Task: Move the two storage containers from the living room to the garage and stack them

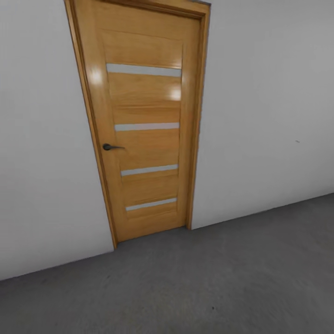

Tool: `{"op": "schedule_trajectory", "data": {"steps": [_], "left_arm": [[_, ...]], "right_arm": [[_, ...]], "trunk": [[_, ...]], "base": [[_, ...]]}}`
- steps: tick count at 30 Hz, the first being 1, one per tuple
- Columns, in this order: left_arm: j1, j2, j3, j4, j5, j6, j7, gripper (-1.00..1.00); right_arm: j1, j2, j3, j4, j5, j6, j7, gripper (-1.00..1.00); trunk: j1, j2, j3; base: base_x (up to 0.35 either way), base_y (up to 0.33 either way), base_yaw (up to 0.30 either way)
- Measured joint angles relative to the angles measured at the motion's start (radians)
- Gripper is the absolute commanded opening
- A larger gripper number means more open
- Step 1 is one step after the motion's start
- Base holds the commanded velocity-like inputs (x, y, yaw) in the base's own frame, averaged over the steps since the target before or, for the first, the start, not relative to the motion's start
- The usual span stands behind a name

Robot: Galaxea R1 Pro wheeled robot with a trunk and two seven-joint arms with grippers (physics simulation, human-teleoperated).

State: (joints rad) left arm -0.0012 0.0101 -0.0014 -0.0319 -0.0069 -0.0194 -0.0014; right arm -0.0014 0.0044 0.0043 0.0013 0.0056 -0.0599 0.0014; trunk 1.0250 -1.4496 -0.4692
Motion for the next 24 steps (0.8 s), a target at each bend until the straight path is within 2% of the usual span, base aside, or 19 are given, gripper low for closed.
{"op": "schedule_trajectory", "data": {"steps": [14,17,20,24], "left_arm": [[0.000,-0.001,0.000,-0.004,0.000,-0.003,0.000,1.00],[0.000,-0.002,0.003,-0.020,0.001,-0.022,0.000,1.00],[0.000,-0.004,0.008,-0.040,0.003,-0.070,0.000,1.00],[0.000,-0.008,0.010,-0.041,0.003,-0.082,0.000,1.00]], "right_arm": [[0.000,-0.002,0.000,0.000,0.000,0.000,0.000,1.00],[0.000,-0.001,0.000,0.000,0.000,0.000,0.000,1.00],[0.000,0.000,0.000,0.000,0.000,0.000,0.000,1.00],[0.000,0.000,0.000,0.000,0.000,0.000,0.000,1.00]], "trunk": [[0.000,0.000,0.000],[0.000,0.000,0.000],[0.000,0.000,0.000],[0.000,0.000,0.000]], "base": [[0.000,0.000,0.278],[0.000,0.000,0.278],[0.000,0.000,0.278],[0.000,0.000,0.278]]}}
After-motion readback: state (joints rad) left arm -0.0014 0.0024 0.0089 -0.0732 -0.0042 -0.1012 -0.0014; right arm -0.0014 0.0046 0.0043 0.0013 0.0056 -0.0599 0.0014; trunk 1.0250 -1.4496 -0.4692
